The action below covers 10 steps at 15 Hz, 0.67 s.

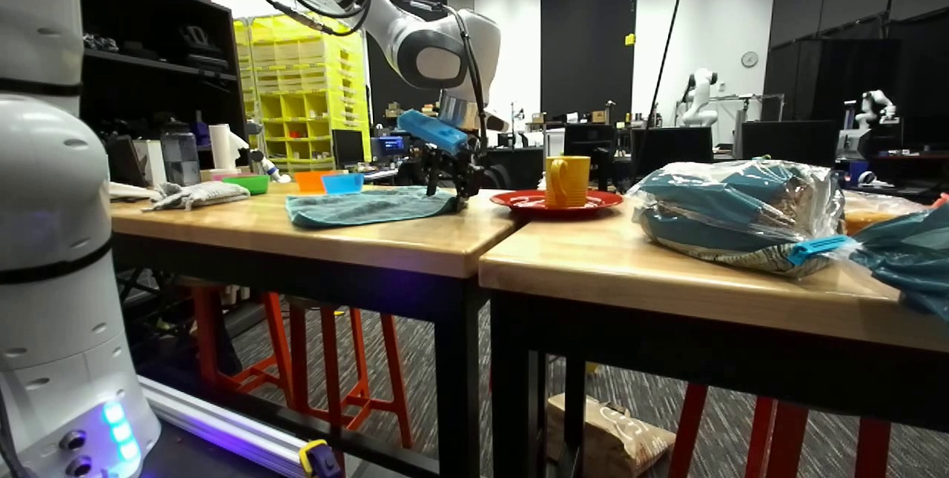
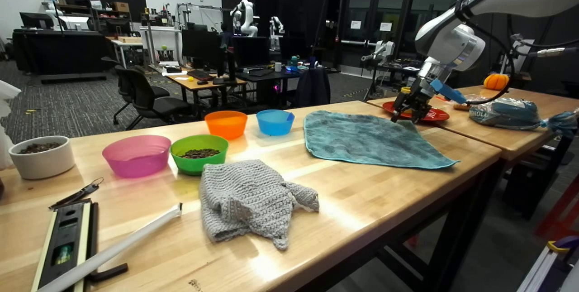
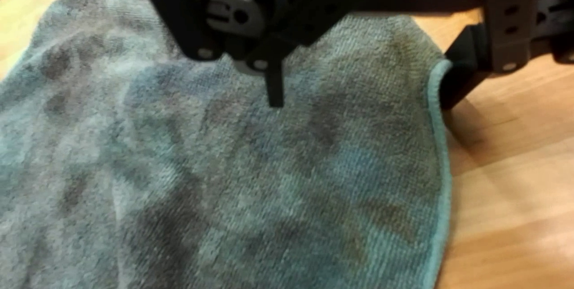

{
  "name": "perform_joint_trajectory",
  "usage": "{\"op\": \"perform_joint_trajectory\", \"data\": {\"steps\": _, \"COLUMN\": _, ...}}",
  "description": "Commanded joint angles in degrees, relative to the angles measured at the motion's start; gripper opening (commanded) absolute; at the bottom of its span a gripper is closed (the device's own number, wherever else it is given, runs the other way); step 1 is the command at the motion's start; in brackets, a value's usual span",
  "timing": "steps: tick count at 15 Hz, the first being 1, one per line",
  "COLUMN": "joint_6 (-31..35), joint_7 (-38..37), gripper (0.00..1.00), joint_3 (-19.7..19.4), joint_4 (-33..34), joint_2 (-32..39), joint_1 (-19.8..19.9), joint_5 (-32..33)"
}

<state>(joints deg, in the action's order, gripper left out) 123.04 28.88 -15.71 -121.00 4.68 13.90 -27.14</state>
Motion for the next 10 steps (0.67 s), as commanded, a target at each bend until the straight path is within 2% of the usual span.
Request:
{"op": "perform_joint_trajectory", "data": {"steps": 1, "joint_6": -0.82, "joint_7": -0.29, "gripper": 0.53, "joint_3": 1.21, "joint_4": -0.15, "joint_2": -0.67, "joint_1": 0.97, "joint_5": -1.27}}
{"op": "perform_joint_trajectory", "data": {"steps": 7, "joint_6": 0.16, "joint_7": -2.53, "gripper": 0.05, "joint_3": 0.87, "joint_4": -0.67, "joint_2": -1.86, "joint_1": 1.01, "joint_5": 0.83}}
{"op": "perform_joint_trajectory", "data": {"steps": 8, "joint_6": 0.50, "joint_7": -3.56, "gripper": 0.01, "joint_3": 0.78, "joint_4": -0.75, "joint_2": -2.06, "joint_1": 1.01, "joint_5": 1.57}}
{"op": "perform_joint_trajectory", "data": {"steps": 10, "joint_6": 0.45, "joint_7": -6.18, "gripper": 0.00, "joint_3": 0.61, "joint_4": -0.79, "joint_2": -2.76, "joint_1": 1.01, "joint_5": 3.67}}
